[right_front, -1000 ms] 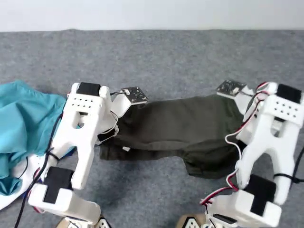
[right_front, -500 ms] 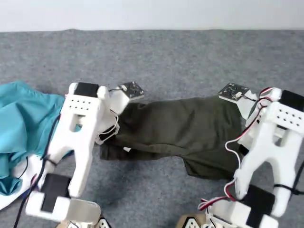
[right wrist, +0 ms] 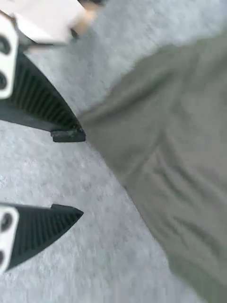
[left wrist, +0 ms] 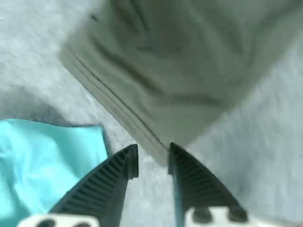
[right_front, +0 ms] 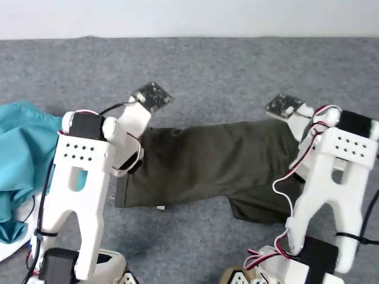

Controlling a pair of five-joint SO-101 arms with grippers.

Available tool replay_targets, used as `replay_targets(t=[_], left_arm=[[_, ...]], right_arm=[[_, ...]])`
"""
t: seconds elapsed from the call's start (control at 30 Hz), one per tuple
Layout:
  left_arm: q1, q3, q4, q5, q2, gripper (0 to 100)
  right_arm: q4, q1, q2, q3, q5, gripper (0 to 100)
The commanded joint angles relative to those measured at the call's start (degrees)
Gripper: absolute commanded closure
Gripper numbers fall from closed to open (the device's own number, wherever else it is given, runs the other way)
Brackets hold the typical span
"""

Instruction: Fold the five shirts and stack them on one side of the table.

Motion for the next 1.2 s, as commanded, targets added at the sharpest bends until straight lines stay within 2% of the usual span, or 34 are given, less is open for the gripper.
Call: replay_targets(t=[0.0, 0.13, 0.27, 0.53, 0.77, 1.0, 1.17], left_arm=[[-0.09, -0.22, -8.79, 6.86, -1.76, 98], [-0.35, -0.22, -18.37, 11.34, 2.90, 99], [-1.05, -0.66, -22.86, 12.66, 12.22, 99], [-3.60, -0.66, -30.68, 10.46, 25.49, 99], [-8.70, -1.45, -38.24, 8.97, 34.64, 99], [-12.92, -14.73, -28.57, 8.88, 43.52, 99], [-12.75, -25.45, -18.29, 9.14, 42.11, 99]], right_arm=[[-10.59, -2.51, -1.89, -2.46, -6.33, 88.5], [-21.58, -5.93, 2.59, -2.20, -15.03, 98.1], [-30.20, -8.13, 9.71, -2.46, -19.60, 98.7], [-42.42, -8.66, 22.46, -2.46, -19.96, 98.8], [-50.77, -7.34, 28.88, -2.55, -19.87, 98.8], [-51.38, -3.82, 31.69, -5.98, -19.96, 98.8], [-43.03, -2.51, 31.78, -13.98, -20.13, 98.8]])
